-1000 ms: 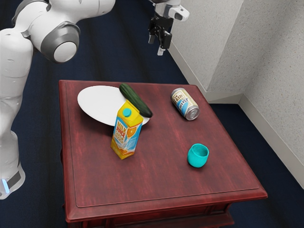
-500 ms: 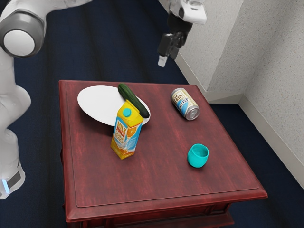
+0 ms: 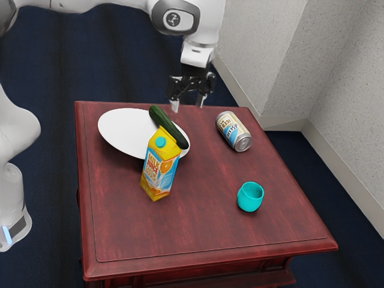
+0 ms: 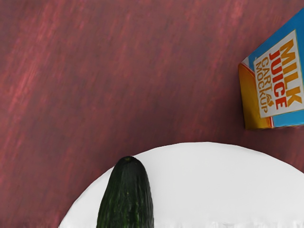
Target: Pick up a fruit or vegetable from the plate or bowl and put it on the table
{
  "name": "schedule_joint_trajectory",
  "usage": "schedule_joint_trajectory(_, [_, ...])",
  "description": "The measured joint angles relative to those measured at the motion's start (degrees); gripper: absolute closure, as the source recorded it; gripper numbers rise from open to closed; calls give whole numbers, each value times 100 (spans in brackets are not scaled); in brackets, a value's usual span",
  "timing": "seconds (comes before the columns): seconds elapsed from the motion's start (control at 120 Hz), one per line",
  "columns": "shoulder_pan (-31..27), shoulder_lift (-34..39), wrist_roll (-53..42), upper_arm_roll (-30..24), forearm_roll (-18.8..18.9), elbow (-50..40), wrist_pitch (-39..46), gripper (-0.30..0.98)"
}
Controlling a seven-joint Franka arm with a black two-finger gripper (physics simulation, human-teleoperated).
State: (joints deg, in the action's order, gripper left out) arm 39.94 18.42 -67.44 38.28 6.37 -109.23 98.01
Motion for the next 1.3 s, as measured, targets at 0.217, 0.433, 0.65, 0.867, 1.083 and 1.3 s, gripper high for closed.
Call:
schedule_joint_trajectory(0.217, [23, 253, -635, 40, 180, -266, 447, 4])
schedule_joint_trajectory(0.433, [-3, 189, -1055, 335, 272, -462, 612, 3])
schedule_joint_trajectory(0.65, [-275, 710, -1344, 598, 580, -1272, 694, 3])
schedule_joint_trajectory(0.867, [-1028, 993, -1314, -79, 791, -1700, 557, 1])
schedule_joint_trajectory(1.083, [-1026, 450, -975, -40, 912, -1686, 627, 0])
schedule_joint_trajectory(1.3, [-946, 355, -787, 57, 1168, -1691, 1012, 0])
